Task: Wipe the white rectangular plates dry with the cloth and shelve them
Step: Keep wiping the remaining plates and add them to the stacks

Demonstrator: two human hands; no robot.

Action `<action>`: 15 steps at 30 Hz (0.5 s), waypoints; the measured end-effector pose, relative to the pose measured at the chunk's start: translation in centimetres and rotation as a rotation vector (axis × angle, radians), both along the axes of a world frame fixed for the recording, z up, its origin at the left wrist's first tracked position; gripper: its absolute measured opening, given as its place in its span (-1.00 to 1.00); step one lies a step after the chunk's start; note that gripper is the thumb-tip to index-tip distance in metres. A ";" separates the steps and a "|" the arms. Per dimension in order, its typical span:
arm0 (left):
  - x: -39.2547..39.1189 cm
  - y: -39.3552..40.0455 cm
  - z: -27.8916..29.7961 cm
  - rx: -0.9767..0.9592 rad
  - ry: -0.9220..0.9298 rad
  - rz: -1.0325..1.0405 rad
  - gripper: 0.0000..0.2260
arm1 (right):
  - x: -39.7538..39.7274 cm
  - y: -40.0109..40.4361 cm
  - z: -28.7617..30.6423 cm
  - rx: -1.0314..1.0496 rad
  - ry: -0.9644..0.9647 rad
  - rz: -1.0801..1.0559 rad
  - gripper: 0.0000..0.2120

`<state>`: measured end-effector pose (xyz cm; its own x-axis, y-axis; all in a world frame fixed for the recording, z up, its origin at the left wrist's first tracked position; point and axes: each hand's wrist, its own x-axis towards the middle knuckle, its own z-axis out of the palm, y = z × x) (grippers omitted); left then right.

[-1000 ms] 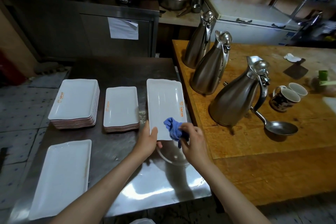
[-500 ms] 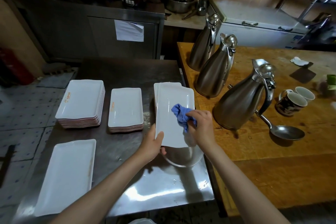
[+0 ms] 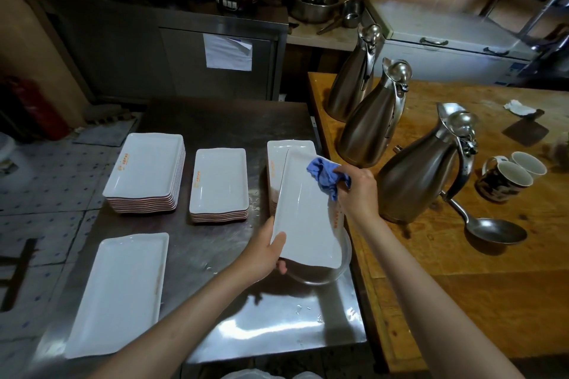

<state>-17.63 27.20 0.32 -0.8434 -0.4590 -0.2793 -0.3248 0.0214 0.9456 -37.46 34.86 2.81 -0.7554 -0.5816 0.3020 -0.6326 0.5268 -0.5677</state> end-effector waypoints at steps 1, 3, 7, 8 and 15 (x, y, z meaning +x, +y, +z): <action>0.0 -0.1 0.0 0.006 -0.010 -0.014 -0.74 | 0.0 -0.1 0.0 -0.013 -0.009 -0.011 -0.74; 0.2 -0.2 0.1 0.031 -0.021 -0.046 -0.73 | 0.1 -0.3 0.0 -0.059 -0.042 -0.041 -0.73; 0.2 -0.5 0.4 0.064 -0.044 -0.088 -0.74 | 0.1 -0.7 -0.3 -0.068 -0.072 -0.052 -0.72; 0.2 -0.6 0.5 0.065 -0.049 -0.100 -0.74 | 0.2 -0.9 -0.4 -0.071 -0.078 -0.045 -0.72; 0.4 -0.8 0.9 0.067 -0.056 -0.149 -0.74 | 1.0 -1.7 0.0 -0.114 -0.136 0.032 -0.72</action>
